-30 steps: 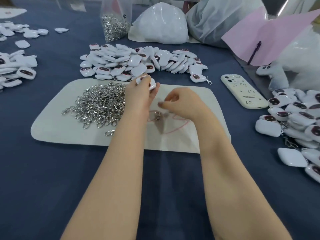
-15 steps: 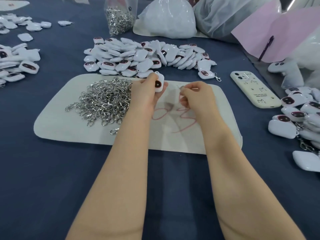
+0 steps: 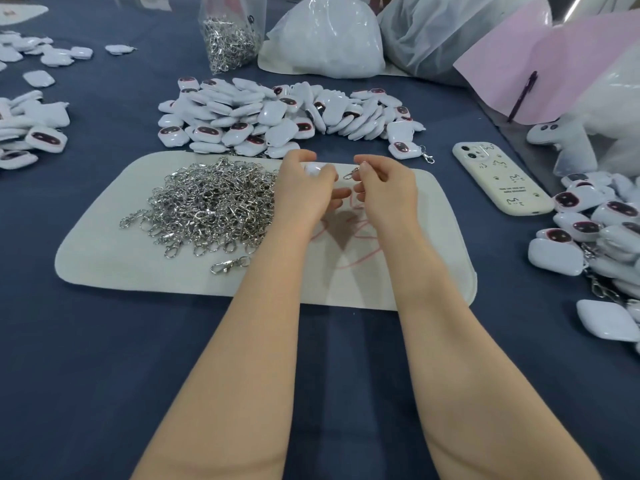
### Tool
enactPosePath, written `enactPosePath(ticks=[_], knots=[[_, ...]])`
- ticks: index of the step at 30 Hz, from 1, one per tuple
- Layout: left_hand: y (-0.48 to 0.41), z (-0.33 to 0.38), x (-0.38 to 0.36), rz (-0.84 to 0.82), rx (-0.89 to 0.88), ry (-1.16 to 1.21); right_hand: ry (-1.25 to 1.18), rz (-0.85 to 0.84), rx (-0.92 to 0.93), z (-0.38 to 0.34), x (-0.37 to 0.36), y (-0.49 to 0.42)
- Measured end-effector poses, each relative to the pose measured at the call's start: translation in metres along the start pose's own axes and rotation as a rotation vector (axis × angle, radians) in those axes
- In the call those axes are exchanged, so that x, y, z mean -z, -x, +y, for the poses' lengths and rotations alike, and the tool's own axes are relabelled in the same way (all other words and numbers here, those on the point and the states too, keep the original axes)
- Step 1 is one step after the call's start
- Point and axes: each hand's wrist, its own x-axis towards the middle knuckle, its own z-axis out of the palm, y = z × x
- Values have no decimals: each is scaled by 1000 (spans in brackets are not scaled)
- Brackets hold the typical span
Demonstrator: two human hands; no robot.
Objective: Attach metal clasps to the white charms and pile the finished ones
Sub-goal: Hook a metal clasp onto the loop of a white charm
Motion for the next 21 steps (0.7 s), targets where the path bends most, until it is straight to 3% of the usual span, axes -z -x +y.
enactPosePath(ticks=[4,9,21], knots=[[-2,-4,0,-37,-130,-126,58,6,54,0,-3,3],[-8,-9,-1,-31,-383,-491,77,50,147,-1,-3,3],[-14,-15,-1,12,-421,-537,159,-11,264,-1,-8,6]])
